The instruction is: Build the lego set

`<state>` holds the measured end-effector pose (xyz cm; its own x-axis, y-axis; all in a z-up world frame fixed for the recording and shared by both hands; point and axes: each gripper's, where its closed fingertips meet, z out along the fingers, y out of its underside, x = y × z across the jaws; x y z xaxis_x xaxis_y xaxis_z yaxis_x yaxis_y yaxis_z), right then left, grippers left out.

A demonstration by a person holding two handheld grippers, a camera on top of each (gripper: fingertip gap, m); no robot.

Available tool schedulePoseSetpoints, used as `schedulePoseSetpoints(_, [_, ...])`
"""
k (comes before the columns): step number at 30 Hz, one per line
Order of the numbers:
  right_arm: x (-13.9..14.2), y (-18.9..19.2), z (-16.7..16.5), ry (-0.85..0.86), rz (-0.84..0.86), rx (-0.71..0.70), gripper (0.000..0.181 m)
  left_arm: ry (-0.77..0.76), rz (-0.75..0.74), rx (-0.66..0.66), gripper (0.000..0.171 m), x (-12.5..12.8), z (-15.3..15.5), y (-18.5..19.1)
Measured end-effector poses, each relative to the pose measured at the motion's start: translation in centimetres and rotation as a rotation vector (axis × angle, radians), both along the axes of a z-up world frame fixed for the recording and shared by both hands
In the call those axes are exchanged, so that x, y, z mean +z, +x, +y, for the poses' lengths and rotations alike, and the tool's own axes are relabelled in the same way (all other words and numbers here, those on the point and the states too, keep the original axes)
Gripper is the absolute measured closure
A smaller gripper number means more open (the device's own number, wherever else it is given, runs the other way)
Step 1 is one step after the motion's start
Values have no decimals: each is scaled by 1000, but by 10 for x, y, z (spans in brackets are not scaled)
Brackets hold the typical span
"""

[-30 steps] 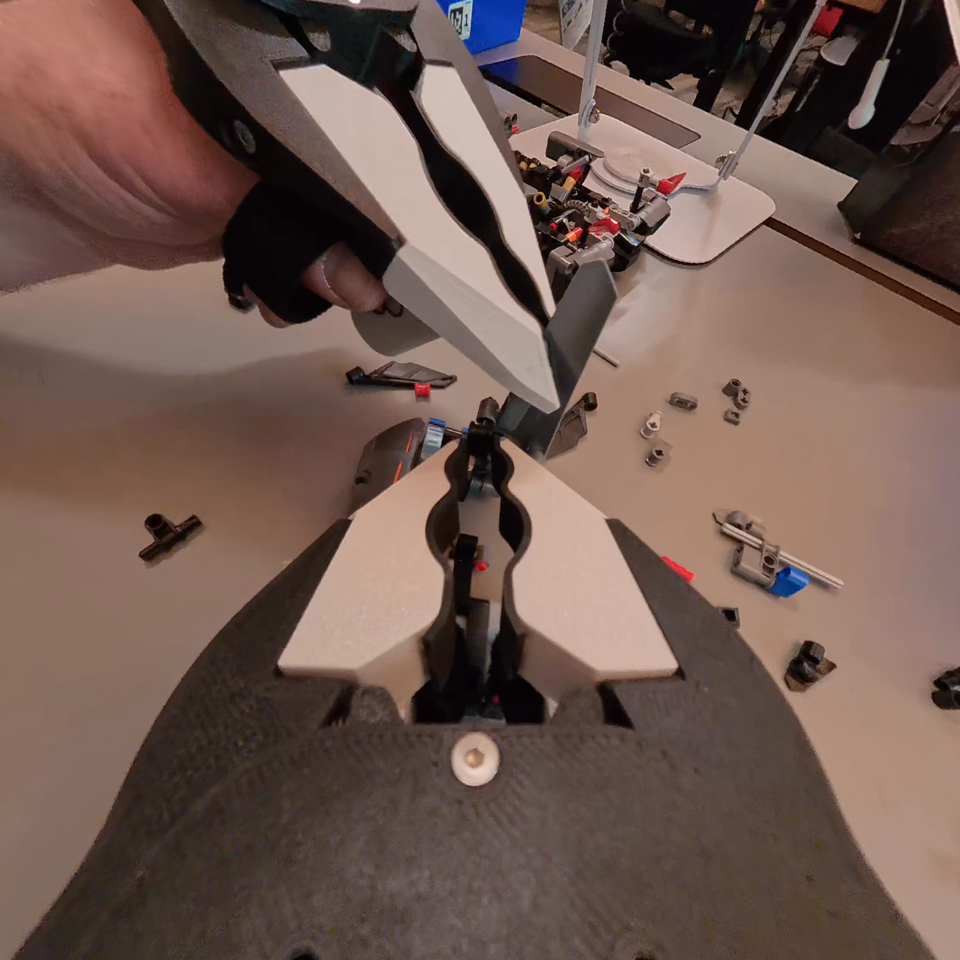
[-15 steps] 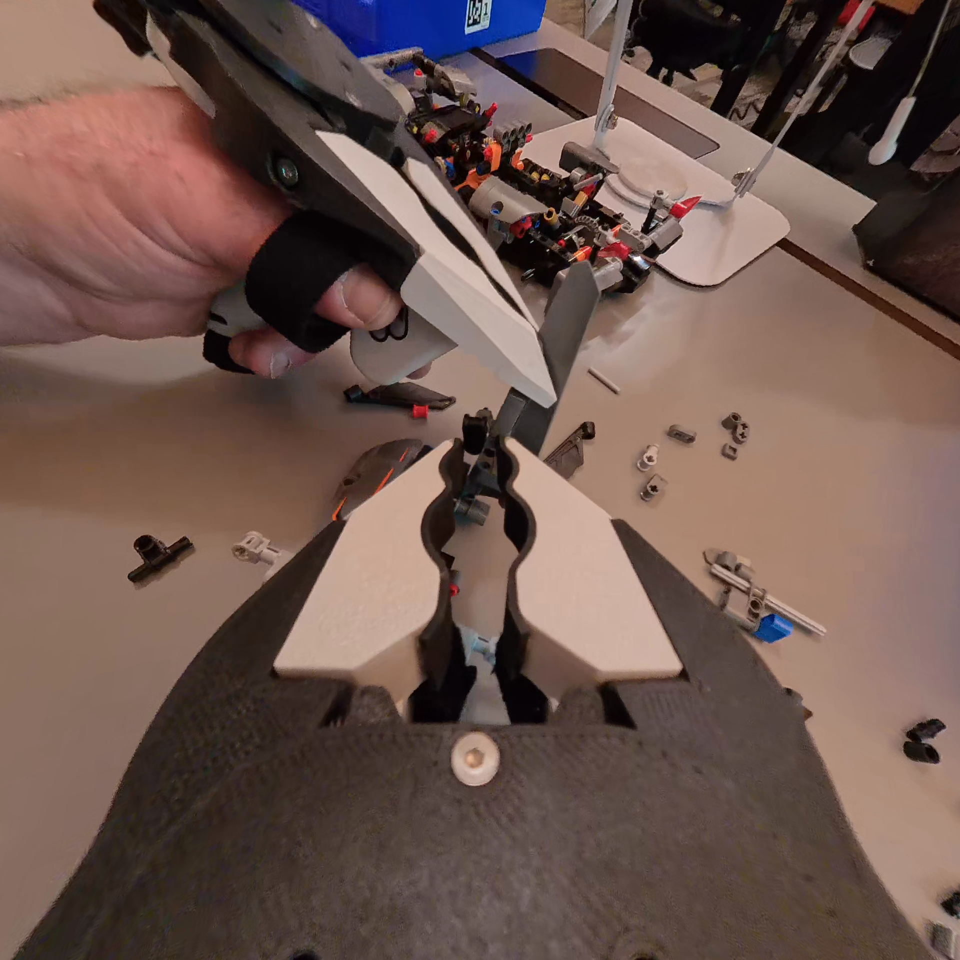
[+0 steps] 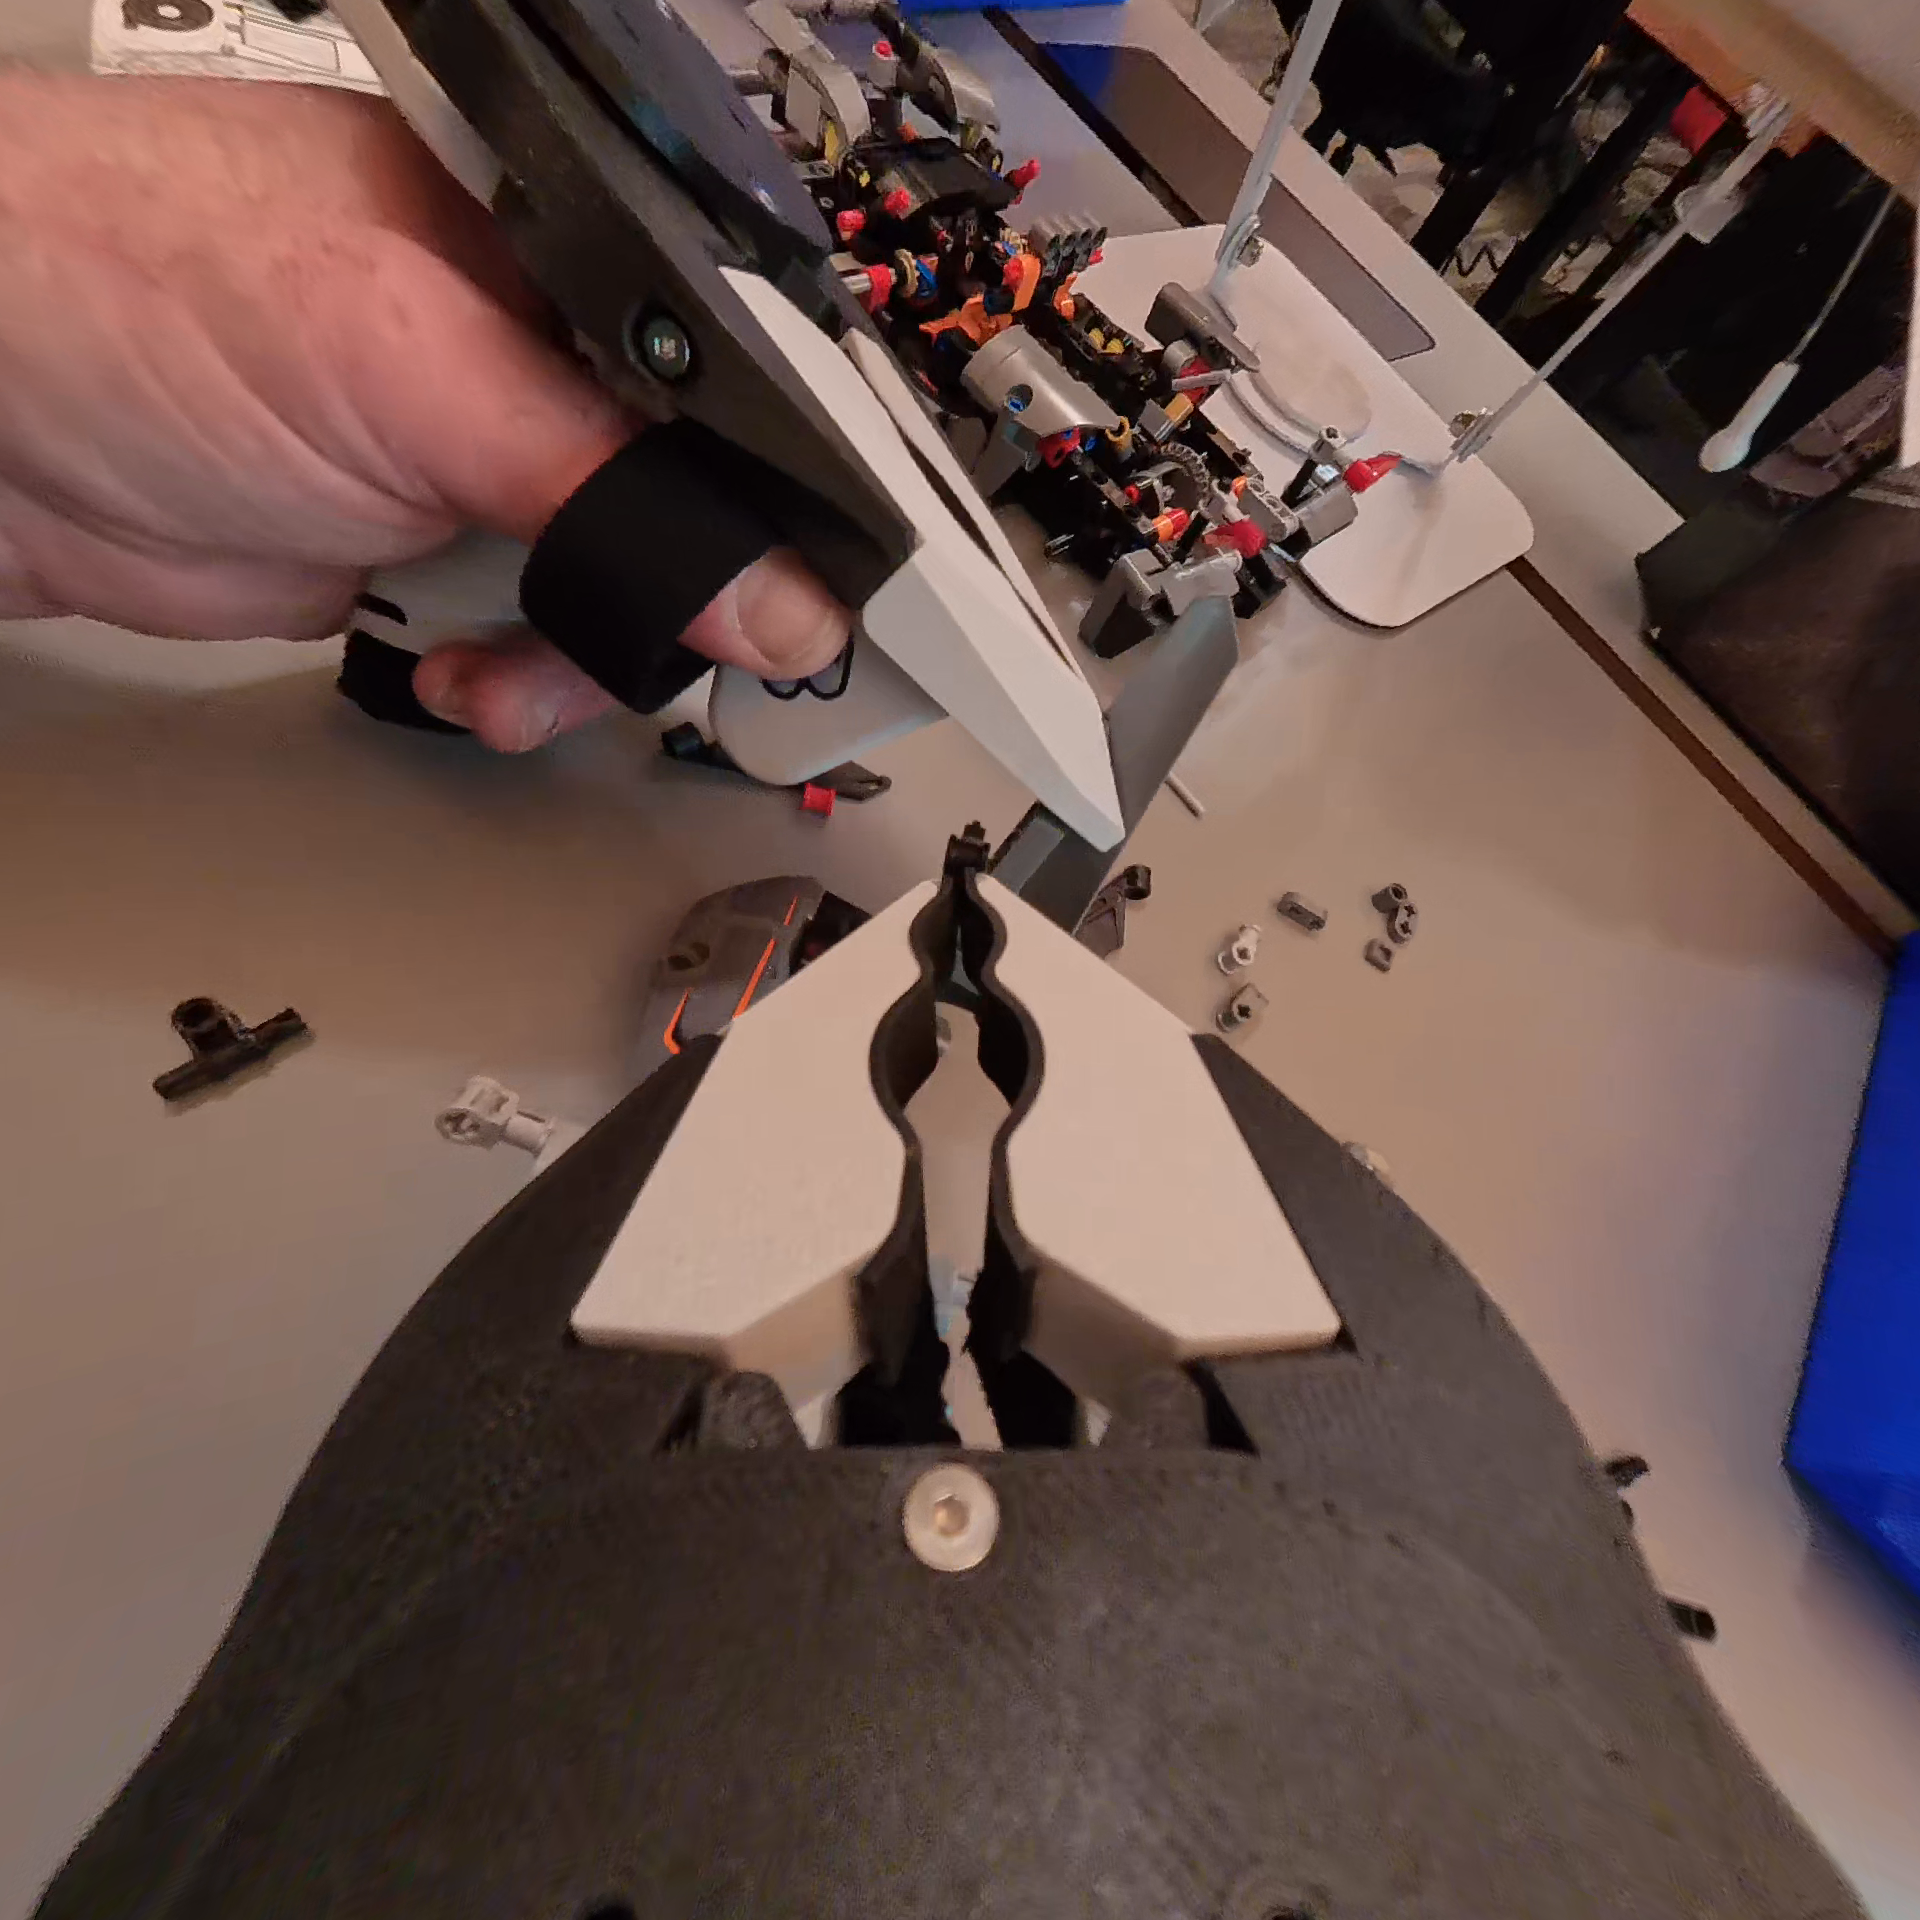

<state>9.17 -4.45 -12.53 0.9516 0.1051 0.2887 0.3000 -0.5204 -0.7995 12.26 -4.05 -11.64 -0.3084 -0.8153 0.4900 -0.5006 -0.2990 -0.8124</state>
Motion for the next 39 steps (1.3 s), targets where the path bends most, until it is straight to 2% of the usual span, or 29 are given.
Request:
schedulePoseSetpoints(4, [2, 3, 1, -18, 70, -8, 181, -15, 2, 22, 171, -2, 6, -1])
schedulePoseSetpoints(9, [13, 3, -15, 4, 4, -29, 180, -26, -4, 48, 171, -3, 8, 1])
schedulePoseSetpoints(12, [27, 7, -30, 63, 29, -88, 163, -33, -4, 76, 171, -4, 12, 0])
schedulePoseSetpoints(16, [40, 0, -50, 101, 143, -91, 124, -65, -2, 107, 171, -4, 14, -3])
schedulePoseSetpoints(21, [12, 4, -51, -24, 236, 2, 93, -44, -8, 114, 171, -4, 13, -6])
schedulePoseSetpoints(24, [2, -16, -50, -124, 388, 109, 90, -9, -13, 131, 171, -3, 11, -9])
schedulePoseSetpoints(30, [-17, -27, -58, -255, 276, 156, 97, -74, 6, 161, 171, -6, 14, -12])
schedulePoseSetpoints(33, [-15, -26, -58, -238, 307, 156, 99, -121, 16, 163, 171, -6, 14, -12])
schedulePoseSetpoints(36, [-23, -25, -64, -272, 275, 170, 99, -103, 7, 155, 171, -3, 10, -13])
schedulePoseSetpoints(39, [-26, -25, -67, -260, 302, 183, 99, -169, 6, 164, 171, -3, 10, -13])
